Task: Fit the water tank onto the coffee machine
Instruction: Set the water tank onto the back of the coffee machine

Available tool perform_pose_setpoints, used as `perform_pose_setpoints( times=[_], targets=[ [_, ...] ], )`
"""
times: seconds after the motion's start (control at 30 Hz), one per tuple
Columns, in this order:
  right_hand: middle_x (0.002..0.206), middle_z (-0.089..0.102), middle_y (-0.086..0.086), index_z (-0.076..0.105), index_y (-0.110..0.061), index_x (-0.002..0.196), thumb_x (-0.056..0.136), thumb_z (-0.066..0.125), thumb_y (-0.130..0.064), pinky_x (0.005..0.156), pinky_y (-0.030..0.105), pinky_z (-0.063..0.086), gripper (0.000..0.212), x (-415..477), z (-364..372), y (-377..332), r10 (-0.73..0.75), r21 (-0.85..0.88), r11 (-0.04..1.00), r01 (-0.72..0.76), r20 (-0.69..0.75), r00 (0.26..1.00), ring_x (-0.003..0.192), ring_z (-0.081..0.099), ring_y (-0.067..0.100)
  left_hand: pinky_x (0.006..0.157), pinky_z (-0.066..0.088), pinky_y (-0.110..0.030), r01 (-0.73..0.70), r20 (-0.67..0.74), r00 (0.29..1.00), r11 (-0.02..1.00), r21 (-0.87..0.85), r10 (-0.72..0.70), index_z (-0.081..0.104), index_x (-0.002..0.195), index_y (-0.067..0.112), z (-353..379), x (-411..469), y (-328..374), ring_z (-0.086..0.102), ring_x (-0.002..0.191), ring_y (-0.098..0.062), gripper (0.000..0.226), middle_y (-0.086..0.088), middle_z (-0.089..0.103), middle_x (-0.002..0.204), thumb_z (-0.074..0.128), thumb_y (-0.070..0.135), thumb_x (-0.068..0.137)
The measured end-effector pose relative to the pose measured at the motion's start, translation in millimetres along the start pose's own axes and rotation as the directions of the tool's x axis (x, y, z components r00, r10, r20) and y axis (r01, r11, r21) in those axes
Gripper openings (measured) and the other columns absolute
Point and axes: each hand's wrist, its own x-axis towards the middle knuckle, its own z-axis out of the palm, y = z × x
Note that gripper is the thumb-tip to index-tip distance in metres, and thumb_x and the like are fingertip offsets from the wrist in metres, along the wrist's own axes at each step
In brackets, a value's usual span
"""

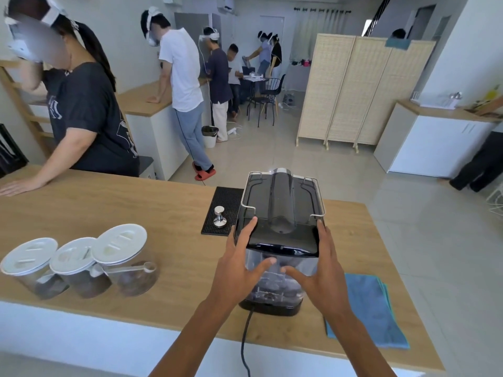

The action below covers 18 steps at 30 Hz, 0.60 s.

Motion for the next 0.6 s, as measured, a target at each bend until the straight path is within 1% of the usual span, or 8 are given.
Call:
perform_pose_setpoints(
  times=[0.07,0.1,0.17,0.27,0.33,0.37,0.5,0.6],
  targets=[
    [0.168,0.013,-0.006,0.010,-0.034,0.158,0.064,0.075,-0.068,0.096,0.025,0.042,0.120,-0.4,0.5,0.4,0.002,0.002,1.000,-0.002,-0.004,1.000,0.146,0.034,0.019,0.069,0.035,0.007,-0.006,0.001,1.000,1.000,-0.004,0.006,0.018,0.154,0.046,-2.0,-0.8,2.1,0.062,0.111,-0.022,0.092,-0.003,0.032,0.159,0.071,0.060,0.080],
    [0.168,0.016,-0.005,0.011,-0.034,0.158,0.064,0.075,-0.068,0.097,0.027,0.044,0.119,-0.7,0.4,0.6,0.000,0.007,1.000,0.000,-0.004,1.000,0.146,0.036,0.020,0.070,0.036,0.005,-0.008,0.000,1.000,1.000,-0.002,0.008,0.019,0.154,0.045,-2.7,-1.3,2.7,0.059,0.116,-0.021,0.091,-0.003,0.033,0.158,0.071,0.059,0.080],
    [0.166,0.020,-0.003,0.013,-0.036,0.157,0.063,0.073,-0.072,0.098,0.032,0.047,0.117,-1.8,0.4,1.0,-0.005,0.032,0.999,0.005,-0.010,1.000,0.144,0.039,0.022,0.080,0.038,-0.001,-0.023,0.001,1.000,1.000,0.001,0.023,0.018,0.153,0.047,-3.3,-1.1,1.8,0.050,0.130,-0.020,0.092,-0.003,0.033,0.158,0.070,0.061,0.080],
    [0.166,0.022,-0.002,0.013,-0.037,0.157,0.063,0.069,-0.078,0.100,0.033,0.046,0.117,-3.9,0.4,1.6,-0.019,0.041,0.999,0.019,-0.016,1.000,0.145,0.038,0.022,0.099,0.042,-0.030,-0.048,0.014,0.999,0.999,-0.007,0.048,0.013,0.153,0.051,-3.3,-1.8,-1.0,0.027,0.147,-0.023,0.092,0.000,0.030,0.161,0.068,0.063,0.080],
    [0.166,0.022,-0.002,0.012,-0.036,0.157,0.063,0.069,-0.078,0.099,0.031,0.046,0.118,-5.0,1.1,2.0,-0.018,0.033,0.999,0.019,-0.018,1.000,0.144,0.039,0.023,0.106,0.042,-0.042,-0.046,0.021,0.999,0.999,-0.008,0.046,0.012,0.152,0.052,-3.9,-3.9,-2.3,0.022,0.149,-0.024,0.093,0.002,0.030,0.161,0.071,0.056,0.081],
    [0.166,0.022,-0.001,0.012,-0.035,0.157,0.063,0.069,-0.077,0.098,0.030,0.045,0.118,-5.6,1.4,1.7,-0.017,0.032,0.999,0.018,-0.021,1.000,0.144,0.039,0.023,0.107,0.042,-0.042,-0.041,0.022,0.999,0.999,-0.010,0.041,0.012,0.152,0.053,-4.6,-4.6,-2.2,0.025,0.148,-0.023,0.094,0.002,0.030,0.161,0.074,0.052,0.081],
    [0.166,0.023,-0.003,0.013,-0.033,0.158,0.065,0.076,-0.066,0.100,0.029,0.042,0.117,-6.2,2.3,0.3,-0.012,0.016,1.000,0.012,-0.027,1.000,0.145,0.038,0.023,0.099,0.036,-0.023,-0.038,0.017,0.999,0.999,0.012,0.038,0.014,0.153,0.049,-5.0,-4.3,-2.2,0.039,0.139,-0.018,0.097,0.002,0.035,0.158,0.079,0.043,0.080],
    [0.165,0.026,-0.004,0.013,-0.034,0.157,0.065,0.079,-0.064,0.102,0.034,0.045,0.117,-5.8,2.6,1.3,-0.012,0.024,1.000,0.012,-0.033,0.999,0.144,0.040,0.023,0.097,0.035,-0.020,-0.051,0.014,0.999,0.999,0.015,0.051,0.015,0.153,0.048,-4.4,-3.1,-4.3,0.040,0.138,-0.017,0.100,0.001,0.036,0.157,0.081,0.040,0.078]
  ],
)
